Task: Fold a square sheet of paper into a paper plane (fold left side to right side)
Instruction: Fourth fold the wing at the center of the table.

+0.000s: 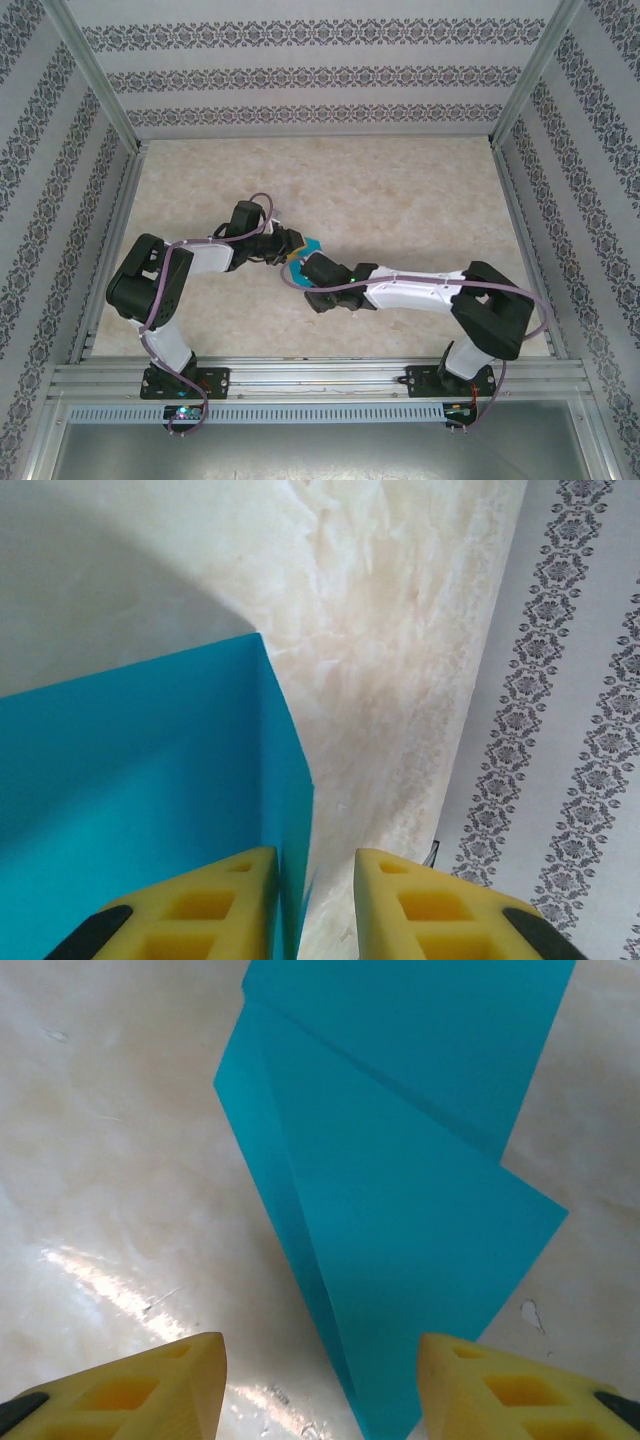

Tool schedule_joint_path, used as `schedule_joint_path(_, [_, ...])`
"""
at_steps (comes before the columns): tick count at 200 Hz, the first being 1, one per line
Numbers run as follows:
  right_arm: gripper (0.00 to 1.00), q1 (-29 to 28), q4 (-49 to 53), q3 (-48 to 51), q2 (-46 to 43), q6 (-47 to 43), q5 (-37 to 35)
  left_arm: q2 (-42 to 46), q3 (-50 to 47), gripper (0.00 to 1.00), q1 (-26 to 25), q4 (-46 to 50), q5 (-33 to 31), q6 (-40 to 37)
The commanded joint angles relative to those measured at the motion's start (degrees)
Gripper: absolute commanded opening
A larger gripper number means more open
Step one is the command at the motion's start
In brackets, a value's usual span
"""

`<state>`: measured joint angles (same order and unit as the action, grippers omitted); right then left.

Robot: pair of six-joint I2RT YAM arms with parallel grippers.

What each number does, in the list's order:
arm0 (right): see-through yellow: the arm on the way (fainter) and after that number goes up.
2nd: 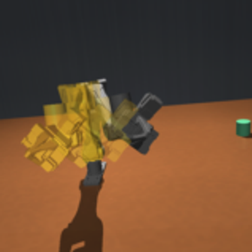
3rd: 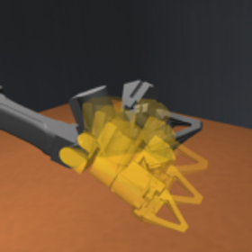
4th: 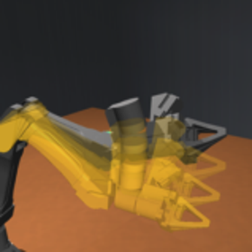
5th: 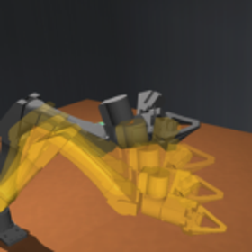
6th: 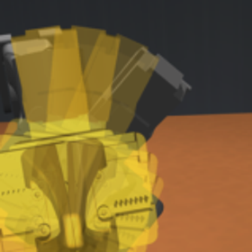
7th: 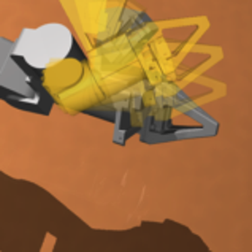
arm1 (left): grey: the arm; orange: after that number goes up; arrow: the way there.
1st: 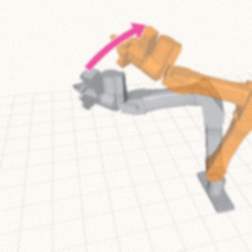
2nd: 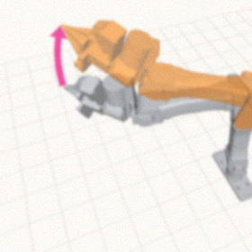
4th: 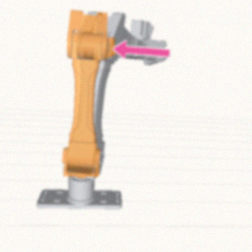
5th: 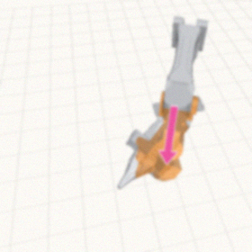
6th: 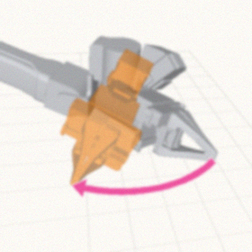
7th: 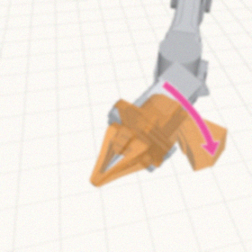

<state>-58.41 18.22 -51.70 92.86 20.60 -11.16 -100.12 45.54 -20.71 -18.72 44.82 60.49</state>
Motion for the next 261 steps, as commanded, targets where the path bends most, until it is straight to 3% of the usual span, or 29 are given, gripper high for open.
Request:
schedule_joint_path(1, [0.52, -0.7, -0.2, -2.2, 2.3, -0.6, -6.1, 1.9, 1.4, 0.27, -0.8, -1.1, 0.4, 0.9])
schedule_joint_path(97, [0.37, -0.8, -0.2, -3.1, 5.0, -1.1, -9.7, 2.3, 2.2, 0.26, -1.3, 1.6, -0.7, -0.5])
schedule_joint_path(128, [0.25, -0.8, -0.2, -2.8, 4.9, -1.0, -9.3, 3.1, 2.2, 0.28, -1.2, 3.2, -1.3, -1.6])
schedule_joint_path(159, [0.06, -0.8, -0.1, -2.4, 4.9, -0.7, -8.7, 4.6, 1.7, 0.41, -0.6, 4.6, -2.2, -2.9])
schedule_joint_path(169, [0.00, -0.8, 0.1, -2.4, 4.8, -0.6, -8.5, 5.3, 1.6, 0.45, 0.4, 5.7, -2.2, -3.7])
schedule_joint_path(208, [0.00, -0.7, 0.2, -2.4, 4.8, -0.6, -7.1, 10.2, 0.7, 0.54, 6.4, 12.9, -1.6, -8.6])
schedule_joint_path(261, [0.00, 1.4, 0.0, -2.8, 3.5, -0.4, 0.3, 17.5, -1.8, 0.56, 17.4, 23.2, 1.0, -15.5])
